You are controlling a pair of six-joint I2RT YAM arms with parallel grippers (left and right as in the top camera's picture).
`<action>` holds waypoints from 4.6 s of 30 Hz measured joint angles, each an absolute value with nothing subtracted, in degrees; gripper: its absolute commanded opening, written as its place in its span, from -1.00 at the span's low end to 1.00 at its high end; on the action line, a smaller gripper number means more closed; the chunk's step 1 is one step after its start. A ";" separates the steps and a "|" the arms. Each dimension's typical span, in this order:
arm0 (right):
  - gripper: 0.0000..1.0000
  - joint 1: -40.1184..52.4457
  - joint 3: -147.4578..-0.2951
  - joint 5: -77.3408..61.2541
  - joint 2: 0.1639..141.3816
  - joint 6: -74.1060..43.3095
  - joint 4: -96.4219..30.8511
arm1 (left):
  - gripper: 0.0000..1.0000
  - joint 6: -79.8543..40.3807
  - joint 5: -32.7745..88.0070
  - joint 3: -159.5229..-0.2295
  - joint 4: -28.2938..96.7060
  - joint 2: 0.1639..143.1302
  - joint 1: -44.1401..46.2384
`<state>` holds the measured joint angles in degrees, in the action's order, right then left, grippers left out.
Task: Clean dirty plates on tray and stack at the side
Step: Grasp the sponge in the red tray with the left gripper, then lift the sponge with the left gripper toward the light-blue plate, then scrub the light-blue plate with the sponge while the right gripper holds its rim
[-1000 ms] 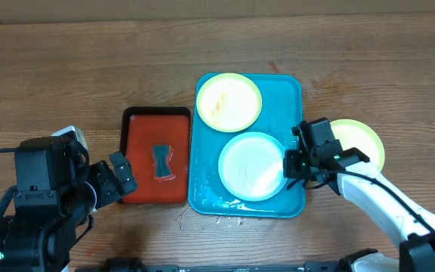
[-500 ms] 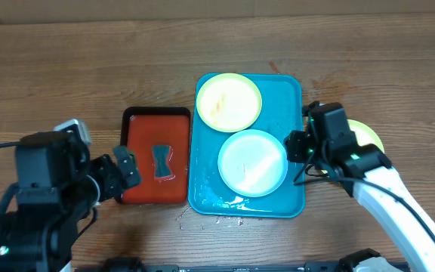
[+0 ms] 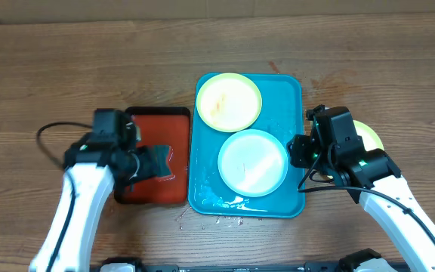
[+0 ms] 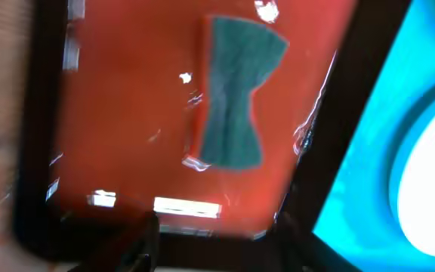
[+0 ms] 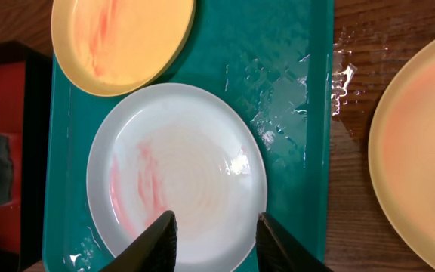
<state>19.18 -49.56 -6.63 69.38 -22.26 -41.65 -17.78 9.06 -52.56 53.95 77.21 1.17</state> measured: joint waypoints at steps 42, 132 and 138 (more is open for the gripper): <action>-0.28 19.16 -49.56 -6.63 69.38 -22.24 -42.57 | -0.92 -19.90 -0.03 -58.19 42.17 101.27 8.27; -0.92 19.11 -49.58 -8.19 94.15 -18.41 -34.54 | -0.92 -28.80 5.82 -81.97 52.40 96.47 29.93; -0.92 19.11 -49.58 -8.21 94.15 -18.41 -34.54 | -0.92 -35.03 8.67 -79.85 47.20 108.20 34.09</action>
<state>19.11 -49.58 -8.21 94.15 -18.41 -34.54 -35.03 8.67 -79.85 47.20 108.20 34.09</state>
